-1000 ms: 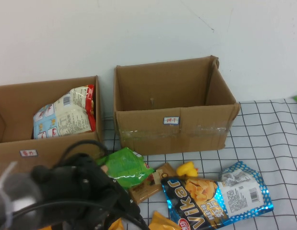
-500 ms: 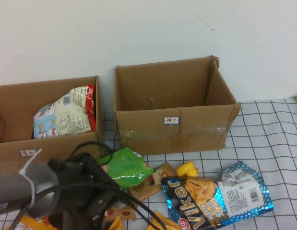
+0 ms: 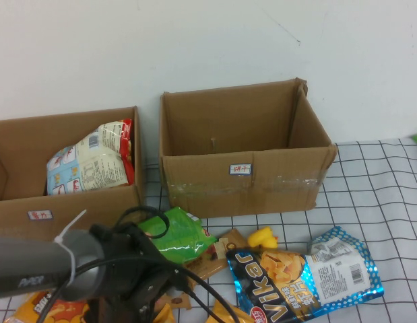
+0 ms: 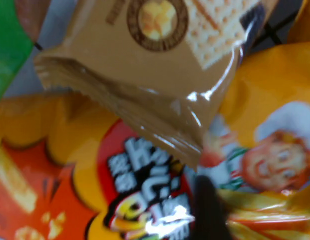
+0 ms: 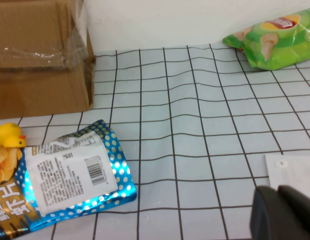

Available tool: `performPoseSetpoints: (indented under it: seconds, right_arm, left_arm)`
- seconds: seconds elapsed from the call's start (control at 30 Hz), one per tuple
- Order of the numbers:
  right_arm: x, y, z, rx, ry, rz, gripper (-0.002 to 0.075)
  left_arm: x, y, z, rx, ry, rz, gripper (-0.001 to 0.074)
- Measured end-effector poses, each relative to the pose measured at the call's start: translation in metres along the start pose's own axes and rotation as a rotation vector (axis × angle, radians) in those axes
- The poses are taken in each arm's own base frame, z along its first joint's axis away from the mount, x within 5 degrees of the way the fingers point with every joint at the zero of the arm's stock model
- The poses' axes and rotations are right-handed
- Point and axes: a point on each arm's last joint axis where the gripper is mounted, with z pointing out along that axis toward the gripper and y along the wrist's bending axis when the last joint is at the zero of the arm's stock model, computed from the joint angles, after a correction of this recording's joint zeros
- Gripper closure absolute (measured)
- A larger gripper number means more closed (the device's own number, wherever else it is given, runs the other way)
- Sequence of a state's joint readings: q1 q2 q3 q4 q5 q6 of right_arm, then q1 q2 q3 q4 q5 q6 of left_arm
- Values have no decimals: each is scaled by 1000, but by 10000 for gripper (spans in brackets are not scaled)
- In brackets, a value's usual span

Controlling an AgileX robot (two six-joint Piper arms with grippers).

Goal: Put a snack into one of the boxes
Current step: Pick up the potato chip

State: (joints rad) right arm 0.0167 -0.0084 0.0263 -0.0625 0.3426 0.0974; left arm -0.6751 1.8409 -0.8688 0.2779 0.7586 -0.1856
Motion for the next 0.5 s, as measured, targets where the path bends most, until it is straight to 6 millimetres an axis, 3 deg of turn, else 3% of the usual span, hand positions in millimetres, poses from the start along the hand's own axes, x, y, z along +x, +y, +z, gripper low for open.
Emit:
performPoseSetpoints:
  seconds: [0.13,0.2,0.37,0.5]
  right_arm:
    - [0,0,0,0,0,0,727]
    - [0,0,0,0,0,0,727]
    - [0,0,0,0,0,0,727]
    - [0,0,0,0,0,0,727]
  left_arm:
    - [-1,1,2,-14,-7,14,580]
    - [-2,2,2,-28,-9,28,666]
    - [-7,6,-4,-54,-2,37,722]
    - [-16,11,-25,-66,-55,15,729]
